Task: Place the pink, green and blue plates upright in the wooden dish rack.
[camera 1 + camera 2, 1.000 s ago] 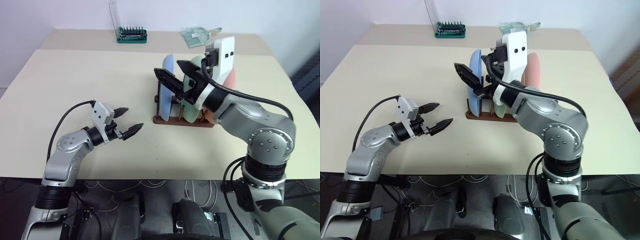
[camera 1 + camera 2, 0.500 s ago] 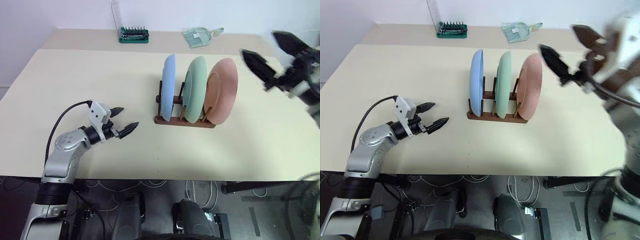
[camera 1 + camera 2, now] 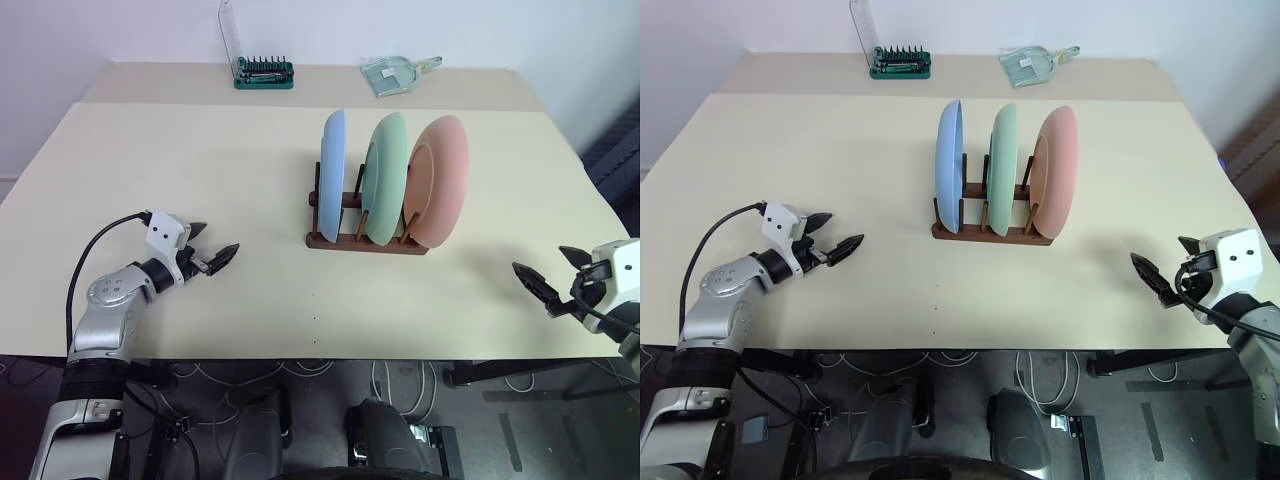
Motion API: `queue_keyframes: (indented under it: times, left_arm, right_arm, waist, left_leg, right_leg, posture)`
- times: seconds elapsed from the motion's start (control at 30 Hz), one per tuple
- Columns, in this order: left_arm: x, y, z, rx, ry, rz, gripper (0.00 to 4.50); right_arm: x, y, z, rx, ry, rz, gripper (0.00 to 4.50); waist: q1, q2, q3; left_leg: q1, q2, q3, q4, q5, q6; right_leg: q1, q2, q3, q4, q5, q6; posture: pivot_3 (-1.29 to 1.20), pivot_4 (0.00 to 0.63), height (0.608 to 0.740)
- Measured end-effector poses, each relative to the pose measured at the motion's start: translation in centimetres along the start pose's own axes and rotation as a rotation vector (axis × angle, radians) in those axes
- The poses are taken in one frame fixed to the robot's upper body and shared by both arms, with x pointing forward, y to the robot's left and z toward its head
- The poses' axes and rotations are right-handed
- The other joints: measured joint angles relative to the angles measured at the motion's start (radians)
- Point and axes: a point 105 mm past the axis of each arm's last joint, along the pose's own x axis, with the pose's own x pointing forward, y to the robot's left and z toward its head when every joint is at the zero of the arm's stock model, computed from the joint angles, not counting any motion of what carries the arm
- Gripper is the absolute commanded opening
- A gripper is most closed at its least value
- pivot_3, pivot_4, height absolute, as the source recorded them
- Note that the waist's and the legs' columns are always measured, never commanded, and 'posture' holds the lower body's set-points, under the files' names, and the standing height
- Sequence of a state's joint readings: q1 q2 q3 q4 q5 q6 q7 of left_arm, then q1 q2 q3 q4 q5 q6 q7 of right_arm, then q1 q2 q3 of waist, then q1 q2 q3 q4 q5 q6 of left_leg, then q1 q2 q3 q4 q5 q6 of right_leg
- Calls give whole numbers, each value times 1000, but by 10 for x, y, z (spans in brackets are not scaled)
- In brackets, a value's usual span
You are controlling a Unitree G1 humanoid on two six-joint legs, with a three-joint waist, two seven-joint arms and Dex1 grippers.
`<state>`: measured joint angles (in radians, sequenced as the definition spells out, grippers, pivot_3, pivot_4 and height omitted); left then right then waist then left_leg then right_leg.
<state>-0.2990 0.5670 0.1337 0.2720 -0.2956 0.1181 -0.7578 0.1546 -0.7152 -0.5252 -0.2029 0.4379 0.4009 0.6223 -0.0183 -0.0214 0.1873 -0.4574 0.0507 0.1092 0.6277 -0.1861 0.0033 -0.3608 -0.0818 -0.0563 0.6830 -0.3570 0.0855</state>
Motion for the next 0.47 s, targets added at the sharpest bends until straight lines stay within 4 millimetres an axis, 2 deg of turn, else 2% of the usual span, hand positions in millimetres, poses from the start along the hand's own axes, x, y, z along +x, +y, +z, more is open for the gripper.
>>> queue_keyframes:
  times: [0.2, 0.33, 0.47]
  left_arm:
    - [-3, -1, -4, -5, 10, 1, 4500]
    - [-3, -5, -2, 2, 8, -6, 4500]
    - [-2, -10, 1, -1, -2, -11, 4500]
  right_arm:
    - [12, 4, -13, -3, 5, 21, 4330]
    - [19, 17, -19, 16, 4, 54, 4330]
    - [24, 23, -18, 15, -2, 73, 4330]
  waist:
    - [4, 0, 0]
    - [4, 0, 0]
    - [4, 0, 0]
  left_leg:
    - [0, 0, 0, 1, 0, -1]
    - [0, 0, 0, 0, 1, -1]
    - [0, 0, 0, 1, 1, -1]
  right_leg:
    - [1, 0, 0, 0, 0, 0]
    - [1, 0, 0, 0, 0, 0]
    - [1, 0, 0, 0, 0, 0]
  posture:
    - [0, 150, 732]
    - [0, 150, 732]
    - [0, 150, 732]
